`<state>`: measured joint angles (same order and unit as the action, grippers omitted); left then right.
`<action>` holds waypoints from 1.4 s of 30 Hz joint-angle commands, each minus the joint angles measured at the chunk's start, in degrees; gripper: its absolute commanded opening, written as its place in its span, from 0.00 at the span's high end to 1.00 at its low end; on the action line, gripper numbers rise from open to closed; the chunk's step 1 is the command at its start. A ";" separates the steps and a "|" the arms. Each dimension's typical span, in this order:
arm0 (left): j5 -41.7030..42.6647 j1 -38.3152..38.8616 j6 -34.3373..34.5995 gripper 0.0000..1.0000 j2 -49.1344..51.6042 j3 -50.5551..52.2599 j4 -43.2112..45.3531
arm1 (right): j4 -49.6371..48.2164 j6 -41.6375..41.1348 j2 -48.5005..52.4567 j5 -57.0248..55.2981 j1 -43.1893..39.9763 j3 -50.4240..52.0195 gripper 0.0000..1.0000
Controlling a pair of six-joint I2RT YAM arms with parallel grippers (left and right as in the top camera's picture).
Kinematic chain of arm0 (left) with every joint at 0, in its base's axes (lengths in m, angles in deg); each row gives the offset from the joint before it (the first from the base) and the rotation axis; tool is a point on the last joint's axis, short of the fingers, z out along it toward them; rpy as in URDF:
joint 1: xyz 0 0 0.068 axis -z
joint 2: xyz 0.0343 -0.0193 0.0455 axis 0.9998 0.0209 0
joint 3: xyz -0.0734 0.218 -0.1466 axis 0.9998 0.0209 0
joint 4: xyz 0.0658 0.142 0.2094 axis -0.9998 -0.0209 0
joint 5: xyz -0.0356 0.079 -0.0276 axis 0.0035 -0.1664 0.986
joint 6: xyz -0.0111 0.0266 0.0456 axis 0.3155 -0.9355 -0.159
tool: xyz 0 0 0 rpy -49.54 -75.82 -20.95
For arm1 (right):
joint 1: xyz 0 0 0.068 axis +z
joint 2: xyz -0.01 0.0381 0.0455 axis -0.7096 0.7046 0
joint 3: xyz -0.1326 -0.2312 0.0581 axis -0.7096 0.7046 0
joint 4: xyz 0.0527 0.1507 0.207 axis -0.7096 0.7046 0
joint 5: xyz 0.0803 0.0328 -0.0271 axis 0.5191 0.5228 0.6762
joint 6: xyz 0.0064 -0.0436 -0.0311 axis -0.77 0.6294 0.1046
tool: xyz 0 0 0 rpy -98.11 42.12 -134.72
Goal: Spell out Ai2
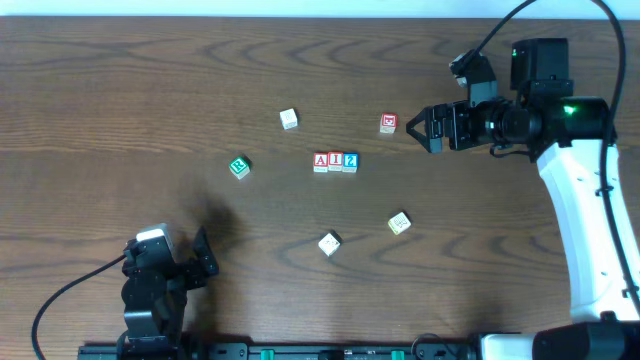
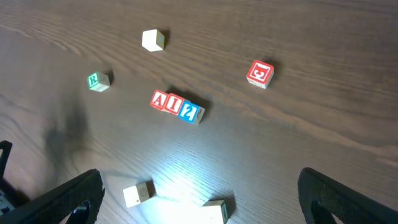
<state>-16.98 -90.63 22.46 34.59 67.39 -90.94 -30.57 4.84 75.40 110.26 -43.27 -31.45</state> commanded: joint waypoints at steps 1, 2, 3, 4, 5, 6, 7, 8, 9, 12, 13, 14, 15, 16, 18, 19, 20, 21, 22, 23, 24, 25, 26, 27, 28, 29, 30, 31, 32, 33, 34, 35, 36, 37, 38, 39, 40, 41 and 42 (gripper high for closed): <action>-0.42 -0.31 -1.01 0.05 -0.57 0.76 0.28 | 0.00 0.81 -0.04 0.02 -0.09 -0.57 0.01; -0.42 -0.31 -1.01 0.04 -0.57 0.76 0.26 | -0.02 0.81 -0.04 0.02 -0.09 -0.57 0.01; -0.42 -0.31 -1.01 0.05 -0.57 0.76 0.28 | -0.02 0.81 -0.04 0.02 -0.09 -0.57 0.01; -0.42 -0.31 -1.01 0.05 -0.57 0.76 0.28 | 0.00 0.81 -0.04 0.02 -0.09 -0.57 0.01; -0.42 -0.31 -1.01 0.05 -0.57 0.76 0.28 | 0.00 0.81 -0.04 0.02 -0.09 -0.57 0.01; -0.42 -0.31 -1.01 0.05 -0.57 0.76 0.28 | 0.00 0.81 -0.04 0.02 -0.09 -0.57 0.01; -0.42 -0.31 -1.01 0.05 -0.57 0.76 0.26 | -0.02 0.81 -0.04 0.02 -0.09 -0.57 0.01; -0.42 -0.31 -1.01 0.05 -0.57 0.76 0.28 | 0.00 0.81 -0.20 0.00 -0.09 -0.57 0.01; -0.42 -0.31 -1.01 0.04 -0.57 0.76 0.26 | 0.00 0.81 -0.74 0.00 -0.02 -0.57 0.01; -0.42 -0.31 -1.01 0.05 -0.57 0.76 0.28 | 0.04 0.83 -4.24 -1.07 0.55 -0.57 0.01; -0.42 -0.31 -1.01 0.05 -0.57 0.76 0.28 | 0.02 0.83 -6.01 -2.73 0.66 -0.57 0.01; -0.42 -0.31 -1.01 0.05 -0.57 0.76 0.28 | -0.39 0.83 -7.93 -4.94 0.68 -0.57 0.01; -0.42 -0.31 -1.01 0.05 -0.57 0.76 0.28 | -0.37 0.83 -10.19 -7.43 0.68 -0.57 0.01; -0.42 -0.31 -1.01 0.05 -0.57 0.76 0.26 | -0.31 0.85 -12.79 -9.99 0.68 -0.42 0.01; -0.39 -0.31 -1.01 0.05 -0.57 0.76 0.28 | -0.87 1.11 -19.56 -15.21 0.68 0.79 0.01; -0.42 -0.31 -1.01 0.05 -0.57 0.76 0.28 | -1.42 1.29 -22.75 -17.38 0.66 1.70 0.01; -0.42 -0.31 -1.01 0.05 -0.57 0.76 0.26 | -2.38 1.27 -26.01 -19.45 0.66 2.95 0.01; -0.42 -0.31 -1.01 0.05 -0.57 0.76 0.28 | -3.72 1.27 -29.31 -21.07 0.66 4.59 0.01; -0.42 -0.31 -1.01 0.05 -0.57 0.76 0.28 | -5.29 1.27 -32.65 -22.32 0.66 6.69 0.01; -0.42 -0.31 -1.01 0.05 -0.57 0.76 0.26 | -7.32 1.29 -37.00 -23.69 0.66 9.81 0.01; -0.42 -0.31 -1.01 0.05 -0.57 0.76 0.28 | -8.83 1.27 -40.46 -24.63 0.66 12.66 0.01; -0.42 -0.31 -1.01 0.04 -0.57 0.76 0.28 | -10.16 1.25 -43.89 -25.24 0.66 15.69 0.01; -0.42 -0.31 -1.01 0.05 -0.57 0.76 0.28 | -11.26 1.25 -46.80 -25.46 0.66 18.49 0.01; -0.42 -0.31 -1.01 0.05 -0.57 0.76 0.28 | -12.39 1.25 -50.10 -25.46 0.66 21.86 0.01; -0.42 -0.31 -1.01 0.04 -0.57 0.76 0.26 | -13.40 1.25 -53.24 -25.44 0.61 25.27 0.01; -0.42 -0.31 -1.01 0.05 -0.57 0.76 0.28 | -14.47 1.22 -56.41 -25.44 0.61 29.00 0.01; -0.42 -0.31 -1.01 0.05 -0.57 0.76 0.28 | -15.58 1.22 -60.61 -25.44 0.61 34.23 0.01; -0.42 -0.31 -1.01 0.05 -0.57 0.76 0.26 | -16.33 1.20 -64.13 -25.42 0.61 38.71 0.01; -0.42 -0.31 -1.01 0.05 -0.57 0.76 0.28 | -16.96 1.11 -66.93 -25.38 0.61 42.29 0.01; -0.42 -0.31 -1.01 0.05 -0.57 0.76 0.28 | -17.73 0.92 -69.81 -25.40 0.61 46.01 0.01; -0.42 -0.31 -1.01 0.05 -0.57 0.76 0.28 | -18.62 0.74 -72.19 -25.38 0.61 49.11 0.01; -0.42 -0.31 -1.01 0.04 -0.57 0.76 0.26 | -19.47 0.52 -74.62 -25.40 0.61 52.41 0.01; -0.42 -0.31 -1.01 0.05 -0.57 0.76 0.28 | -19.96 0.52 -76.59 -25.38 0.61 55.06 0.01; -0.42 -0.31 -1.01 0.05 -0.57 0.76 0.26 | -20.26 0.39 -78.51 -25.24 0.61 57.55 0.01; -0.42 -0.31 -1.01 0.05 -0.57 0.76 0.26 | -20.46 -0.02 -80.02 -25.20 0.61 59.58 0.01; -0.42 -0.31 -1.01 0.05 -0.57 0.76 0.28 | -20.68 -0.87 -81.66 -25.20 0.61 61.72 0.01; -0.42 -0.31 -1.01 0.05 -0.57 0.76 0.28 | -20.92 -1.88 -83.12 -25.20 0.61 63.69 0.01; -0.42 -0.31 -1.01 0.05 -0.57 0.76 0.28 | -21.14 -3.13 -84.46 -25.20 0.61 65.46 0.01; -0.42 -0.31 -1.01 0.05 -0.57 0.76 0.28 | -21.27 -4.42 -85.66 -25.20 0.61 67.06 0.01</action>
<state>-17.18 -90.63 22.46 34.37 67.39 -90.90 -51.29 3.86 -7.39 85.63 -42.96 32.49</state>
